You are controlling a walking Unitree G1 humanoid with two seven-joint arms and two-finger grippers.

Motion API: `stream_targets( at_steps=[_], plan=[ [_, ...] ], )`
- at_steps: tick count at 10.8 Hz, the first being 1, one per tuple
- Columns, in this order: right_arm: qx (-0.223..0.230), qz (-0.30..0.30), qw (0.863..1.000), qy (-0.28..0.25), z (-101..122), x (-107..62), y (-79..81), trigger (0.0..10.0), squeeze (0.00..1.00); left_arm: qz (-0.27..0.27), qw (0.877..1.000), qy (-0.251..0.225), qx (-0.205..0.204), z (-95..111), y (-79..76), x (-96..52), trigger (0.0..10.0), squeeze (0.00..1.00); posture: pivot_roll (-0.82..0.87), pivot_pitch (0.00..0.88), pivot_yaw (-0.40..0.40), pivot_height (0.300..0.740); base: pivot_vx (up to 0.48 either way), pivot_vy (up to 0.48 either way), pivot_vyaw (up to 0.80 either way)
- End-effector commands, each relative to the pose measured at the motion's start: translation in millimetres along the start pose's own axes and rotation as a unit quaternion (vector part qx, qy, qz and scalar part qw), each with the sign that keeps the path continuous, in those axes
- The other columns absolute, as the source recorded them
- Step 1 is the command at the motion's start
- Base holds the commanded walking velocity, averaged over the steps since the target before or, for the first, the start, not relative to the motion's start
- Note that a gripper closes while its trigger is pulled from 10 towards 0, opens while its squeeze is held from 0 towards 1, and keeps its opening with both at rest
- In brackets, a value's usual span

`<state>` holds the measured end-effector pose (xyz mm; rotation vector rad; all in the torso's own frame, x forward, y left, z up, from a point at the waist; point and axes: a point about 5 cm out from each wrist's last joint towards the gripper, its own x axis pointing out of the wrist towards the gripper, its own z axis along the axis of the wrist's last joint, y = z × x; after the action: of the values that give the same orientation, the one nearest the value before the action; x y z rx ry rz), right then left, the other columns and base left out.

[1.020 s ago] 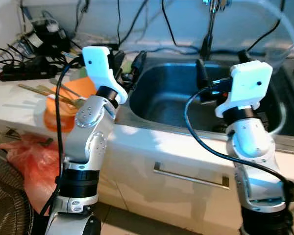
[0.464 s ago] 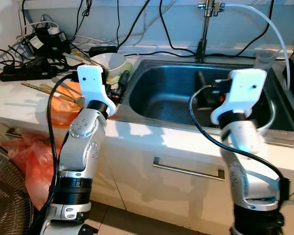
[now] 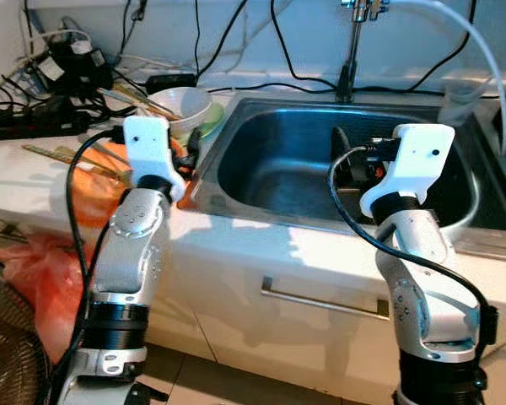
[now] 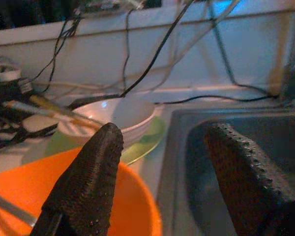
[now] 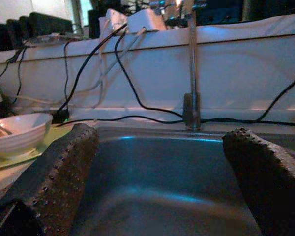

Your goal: Kitchen organization

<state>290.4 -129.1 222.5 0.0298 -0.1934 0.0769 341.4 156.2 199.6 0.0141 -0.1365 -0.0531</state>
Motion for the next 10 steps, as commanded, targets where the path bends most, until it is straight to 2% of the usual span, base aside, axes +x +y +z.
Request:
stream_targets(
  at_steps=[1,4,6,7,10],
  plan=[
    [0.002,0.019,1.000,0.014,-4.0,-0.5,5.8,10.0,0.00,0.022,1.000,0.003,0.004,0.2,8.7,1.2,10.0,0.00,-0.01,0.000,0.109,0.740,0.000,0.000,0.00],
    [0.003,0.026,0.999,0.019,-8.0,-2.8,6.6,10.0,0.00,0.026,0.999,0.017,0.020,-4.2,9.6,0.0,10.0,0.00,-0.01,0.000,0.112,0.740,0.000,0.000,0.00],
    [0.003,0.029,0.999,0.021,-8.6,-3.6,6.6,10.0,0.00,0.073,0.994,0.049,0.059,-8.2,26.3,2.4,10.0,0.00,-0.01,0.000,0.115,0.740,0.000,0.000,0.00],
    [0.004,0.029,0.999,0.021,-8.6,-3.5,6.8,10.0,0.00,0.079,0.993,0.064,0.066,-9.4,28.9,2.5,10.0,0.00,-0.01,0.000,0.115,0.740,0.000,0.000,0.00],
    [0.000,0.028,0.999,0.019,-8.3,-2.1,6.4,10.0,0.00,0.047,0.992,0.097,0.058,-11.1,21.8,0.9,10.0,0.00,0.00,0.000,0.115,0.740,0.000,0.000,0.00]
  ],
)
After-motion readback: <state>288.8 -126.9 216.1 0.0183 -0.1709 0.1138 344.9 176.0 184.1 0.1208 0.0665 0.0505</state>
